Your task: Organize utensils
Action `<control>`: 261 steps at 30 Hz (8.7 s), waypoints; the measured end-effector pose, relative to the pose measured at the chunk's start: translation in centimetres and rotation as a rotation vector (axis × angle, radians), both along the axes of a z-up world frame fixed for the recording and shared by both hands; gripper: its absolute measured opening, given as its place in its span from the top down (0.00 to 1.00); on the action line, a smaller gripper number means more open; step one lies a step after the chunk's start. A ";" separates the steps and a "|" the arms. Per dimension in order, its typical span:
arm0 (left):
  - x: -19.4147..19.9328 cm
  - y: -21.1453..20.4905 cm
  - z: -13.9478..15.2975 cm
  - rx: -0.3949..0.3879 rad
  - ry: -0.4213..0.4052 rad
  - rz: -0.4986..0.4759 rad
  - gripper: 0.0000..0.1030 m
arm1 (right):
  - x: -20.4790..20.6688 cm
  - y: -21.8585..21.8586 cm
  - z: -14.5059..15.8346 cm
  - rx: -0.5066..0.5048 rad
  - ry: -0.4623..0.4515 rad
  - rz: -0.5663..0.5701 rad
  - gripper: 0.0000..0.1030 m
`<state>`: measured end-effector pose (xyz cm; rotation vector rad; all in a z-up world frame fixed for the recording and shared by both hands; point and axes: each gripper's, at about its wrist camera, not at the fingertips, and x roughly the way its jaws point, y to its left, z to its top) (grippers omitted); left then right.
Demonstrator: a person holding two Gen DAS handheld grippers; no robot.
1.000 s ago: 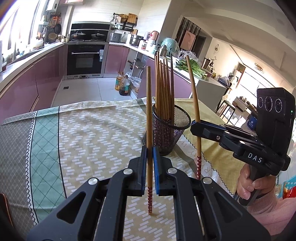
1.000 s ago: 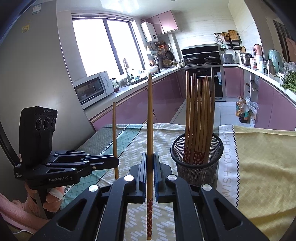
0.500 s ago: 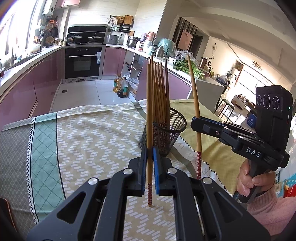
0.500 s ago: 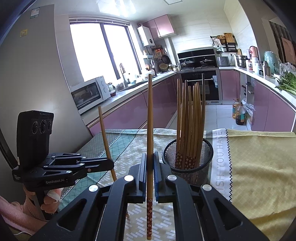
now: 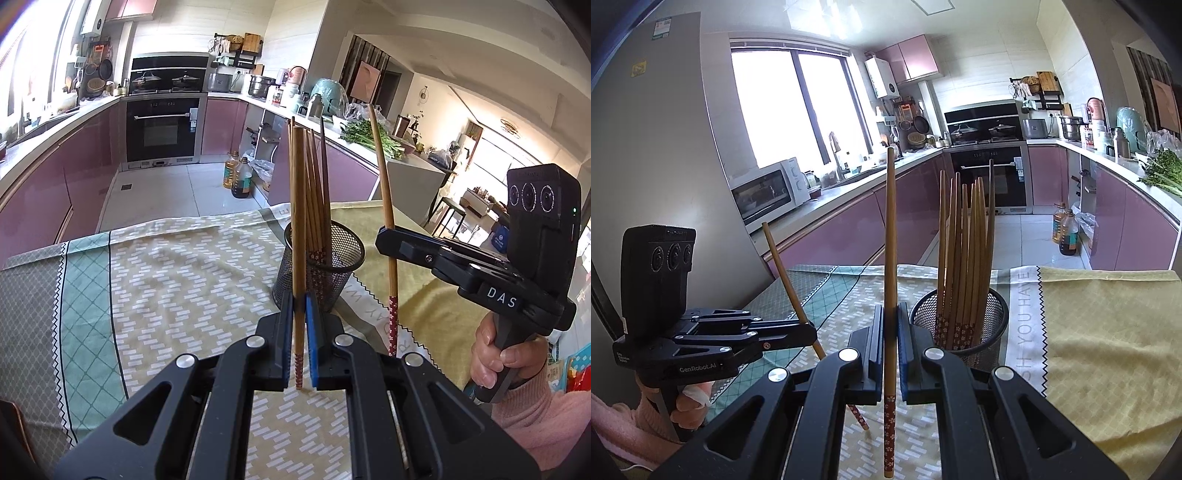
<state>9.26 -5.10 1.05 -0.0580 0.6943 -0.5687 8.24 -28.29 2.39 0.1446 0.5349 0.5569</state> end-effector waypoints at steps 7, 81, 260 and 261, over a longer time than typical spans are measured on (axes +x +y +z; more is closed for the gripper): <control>0.0 -0.1 0.2 -0.002 -0.007 -0.005 0.93 | 0.2 -0.3 0.1 0.002 -0.004 -0.009 0.94; 0.5 -2.4 3.6 0.017 -0.075 -0.066 0.93 | 1.5 -1.4 1.1 0.026 -0.031 -0.028 0.94; 6.1 -7.6 5.7 0.049 -0.082 -0.083 0.93 | 6.8 -2.2 1.6 -0.023 -0.045 -0.063 0.94; 6.2 -7.6 5.7 0.049 -0.081 -0.084 0.93 | 6.8 -2.2 1.5 -0.023 -0.044 -0.063 0.94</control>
